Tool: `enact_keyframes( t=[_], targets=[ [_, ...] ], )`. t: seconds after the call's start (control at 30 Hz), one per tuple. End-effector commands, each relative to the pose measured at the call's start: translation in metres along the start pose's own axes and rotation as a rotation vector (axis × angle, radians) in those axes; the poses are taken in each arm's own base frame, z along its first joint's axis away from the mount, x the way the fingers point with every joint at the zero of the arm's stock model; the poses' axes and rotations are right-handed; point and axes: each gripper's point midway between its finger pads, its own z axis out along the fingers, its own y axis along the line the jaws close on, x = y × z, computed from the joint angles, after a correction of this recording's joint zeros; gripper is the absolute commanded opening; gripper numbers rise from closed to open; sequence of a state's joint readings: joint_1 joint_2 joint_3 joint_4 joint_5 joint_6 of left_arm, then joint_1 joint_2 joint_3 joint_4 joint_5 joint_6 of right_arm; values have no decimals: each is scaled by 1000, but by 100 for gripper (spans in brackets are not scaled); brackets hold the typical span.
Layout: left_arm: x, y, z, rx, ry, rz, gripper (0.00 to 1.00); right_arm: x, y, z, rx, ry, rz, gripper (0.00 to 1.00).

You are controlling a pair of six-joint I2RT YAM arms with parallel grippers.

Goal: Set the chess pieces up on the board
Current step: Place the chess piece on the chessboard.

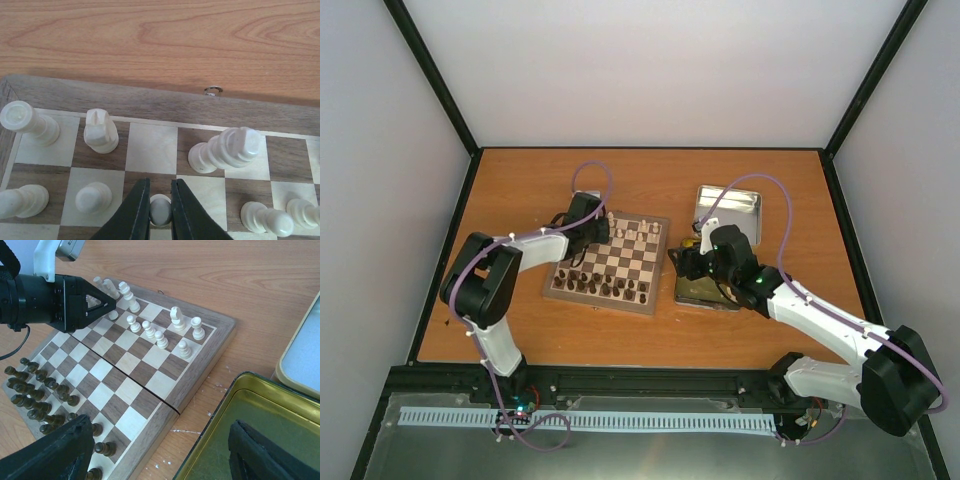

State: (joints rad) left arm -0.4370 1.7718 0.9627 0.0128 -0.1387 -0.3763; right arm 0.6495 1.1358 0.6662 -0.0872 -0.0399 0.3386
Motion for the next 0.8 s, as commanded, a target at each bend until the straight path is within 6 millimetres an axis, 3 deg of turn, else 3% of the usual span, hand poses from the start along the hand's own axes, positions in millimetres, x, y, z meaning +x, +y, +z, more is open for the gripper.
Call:
enact_keyframes(
  t=[0.0, 0.2, 0.37, 0.6, 0.67, 0.77],
  targets=[
    [-23, -7, 2, 4, -61, 21, 8, -7, -1, -4, 4, -20, 9, 74],
    [-25, -6, -1, -10, -54, 15, 14, -7, 0, -5, 2, -19, 11, 74],
    [-40, -12, -27, 31, -79, -11, 26, -13, 0, -12, 6, -29, 35, 74],
    [-45, -6, -51, 7, -82, -39, 32, -18, -5, -19, 37, -47, 50, 74],
    [-48, -8, -59, 19, -90, -45, 33, -17, -12, -20, 75, -45, 67, 74],
    [-58, -16, -80, 79, -115, -59, 33, -12, -38, -20, 202, -11, 130, 72]
  ],
)
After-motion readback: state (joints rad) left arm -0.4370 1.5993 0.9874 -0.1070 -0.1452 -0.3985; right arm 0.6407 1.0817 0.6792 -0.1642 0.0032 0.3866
